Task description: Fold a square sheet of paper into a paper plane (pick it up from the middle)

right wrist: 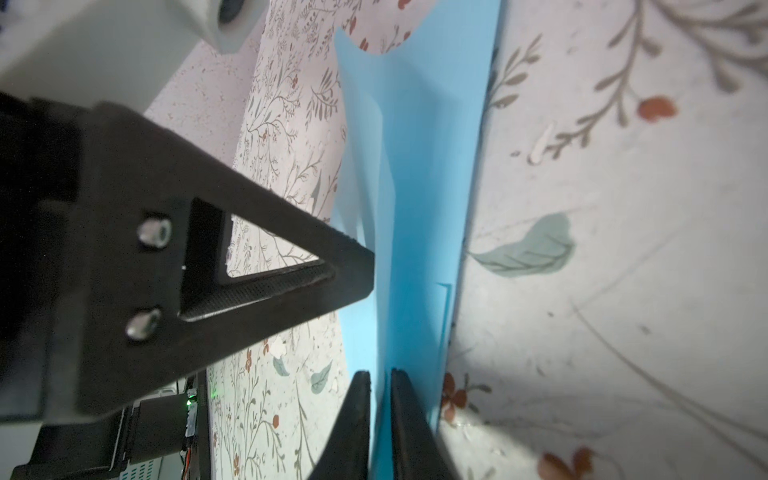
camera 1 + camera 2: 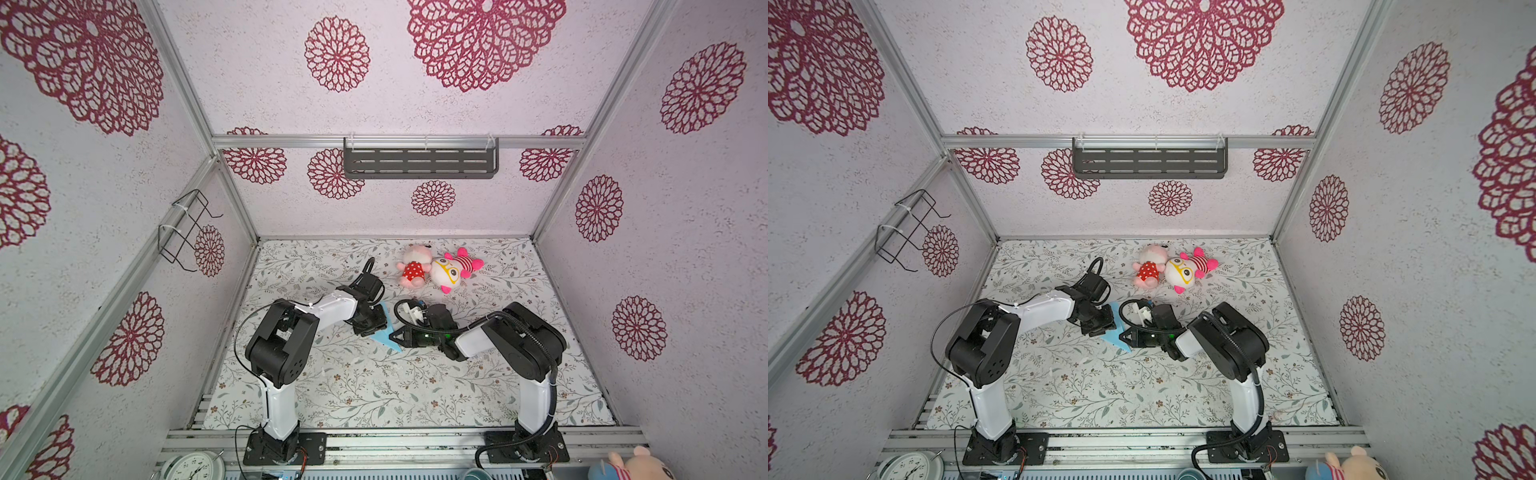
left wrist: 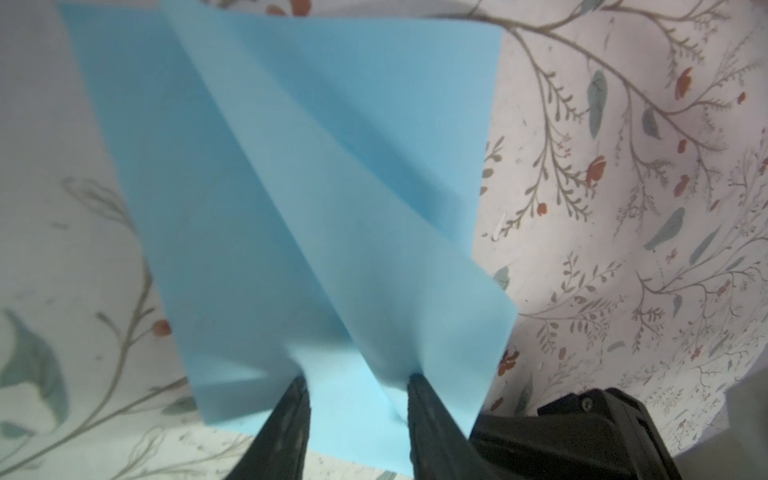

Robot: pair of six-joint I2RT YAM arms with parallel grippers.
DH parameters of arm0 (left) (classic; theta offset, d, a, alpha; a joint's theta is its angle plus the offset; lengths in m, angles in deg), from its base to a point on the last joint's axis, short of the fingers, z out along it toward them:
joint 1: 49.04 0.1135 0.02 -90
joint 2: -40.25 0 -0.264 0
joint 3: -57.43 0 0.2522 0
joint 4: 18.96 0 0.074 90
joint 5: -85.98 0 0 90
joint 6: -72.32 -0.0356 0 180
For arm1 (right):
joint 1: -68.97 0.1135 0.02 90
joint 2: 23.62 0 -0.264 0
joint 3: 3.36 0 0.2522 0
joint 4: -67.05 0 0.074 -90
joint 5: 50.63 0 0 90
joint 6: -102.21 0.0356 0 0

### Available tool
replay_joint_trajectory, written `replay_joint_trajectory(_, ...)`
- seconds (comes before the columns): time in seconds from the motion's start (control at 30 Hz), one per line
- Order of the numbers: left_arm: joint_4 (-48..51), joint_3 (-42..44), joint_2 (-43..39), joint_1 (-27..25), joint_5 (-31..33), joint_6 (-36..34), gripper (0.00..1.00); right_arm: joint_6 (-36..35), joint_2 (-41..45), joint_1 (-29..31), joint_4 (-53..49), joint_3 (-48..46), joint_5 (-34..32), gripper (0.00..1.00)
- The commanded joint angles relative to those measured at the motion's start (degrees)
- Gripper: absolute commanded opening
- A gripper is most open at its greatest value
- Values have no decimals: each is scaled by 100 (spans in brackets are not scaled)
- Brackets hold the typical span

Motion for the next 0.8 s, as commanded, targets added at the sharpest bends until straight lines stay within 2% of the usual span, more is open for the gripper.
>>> replay_joint_trajectory(0.0, 561, 80, 495, -27, 491, 74, 42, -3, 214, -93, -125, -16, -8, 19)
replay_joint_trajectory(0.27, 745, 12, 693, -50, 600, 96, 40, 7, 448, -137, -173, -71, 87, 21)
replay_joint_trajectory(0.77, 903, -145, 1058, -84, 629, 53, 38, -64, 212, -146, -590, 42, 153, 11)
